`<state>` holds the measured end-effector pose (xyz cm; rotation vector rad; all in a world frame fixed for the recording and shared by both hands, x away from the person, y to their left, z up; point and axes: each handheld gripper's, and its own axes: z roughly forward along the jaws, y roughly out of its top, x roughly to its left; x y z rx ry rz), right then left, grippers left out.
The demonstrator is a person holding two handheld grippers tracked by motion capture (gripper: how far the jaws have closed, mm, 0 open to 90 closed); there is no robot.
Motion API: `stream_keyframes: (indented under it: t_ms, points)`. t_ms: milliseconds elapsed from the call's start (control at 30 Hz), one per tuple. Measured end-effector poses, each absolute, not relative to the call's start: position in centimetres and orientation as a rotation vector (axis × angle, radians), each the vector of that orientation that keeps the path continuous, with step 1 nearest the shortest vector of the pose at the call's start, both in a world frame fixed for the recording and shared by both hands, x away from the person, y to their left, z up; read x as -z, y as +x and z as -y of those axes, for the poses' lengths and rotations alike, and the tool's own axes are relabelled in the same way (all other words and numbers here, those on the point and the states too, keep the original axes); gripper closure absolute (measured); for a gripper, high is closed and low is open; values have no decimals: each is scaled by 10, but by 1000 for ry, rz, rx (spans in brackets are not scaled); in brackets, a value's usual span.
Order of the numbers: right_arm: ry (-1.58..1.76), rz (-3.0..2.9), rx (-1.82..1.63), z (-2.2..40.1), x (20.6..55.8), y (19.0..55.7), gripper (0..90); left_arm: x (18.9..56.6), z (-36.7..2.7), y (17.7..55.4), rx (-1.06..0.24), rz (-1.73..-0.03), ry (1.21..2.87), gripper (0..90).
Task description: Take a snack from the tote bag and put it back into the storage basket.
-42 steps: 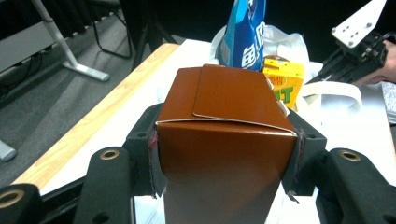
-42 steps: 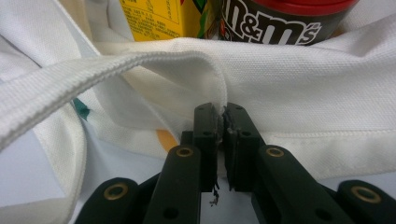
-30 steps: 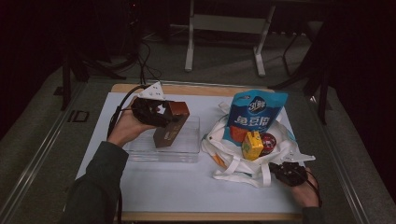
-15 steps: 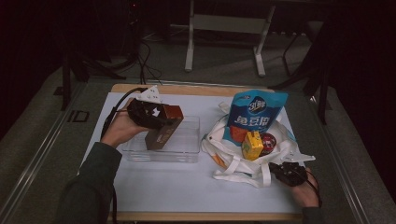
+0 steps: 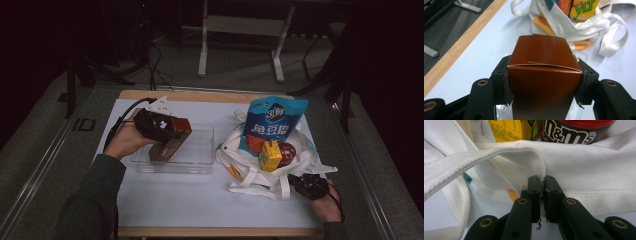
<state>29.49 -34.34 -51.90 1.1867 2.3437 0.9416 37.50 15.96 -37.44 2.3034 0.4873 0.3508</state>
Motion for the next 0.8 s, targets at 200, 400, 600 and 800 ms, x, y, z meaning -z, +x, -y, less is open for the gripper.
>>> stream_keyframes:
  t_ms: [200,400,600,800]
  points:
    - [1186,-2344,-942,343,519,295,839,378,-161,375,-324,-481,2329,429]
    - [1186,-2344,-938,343,519,295,840,384,-157,375,-309,-467,2348,427]
    - [1185,-2343,-936,343,519,295,840,386,-153,377,-285,-464,2342,420]
    - [1185,-2342,-935,343,519,295,839,392,-144,380,-237,-460,2323,401]
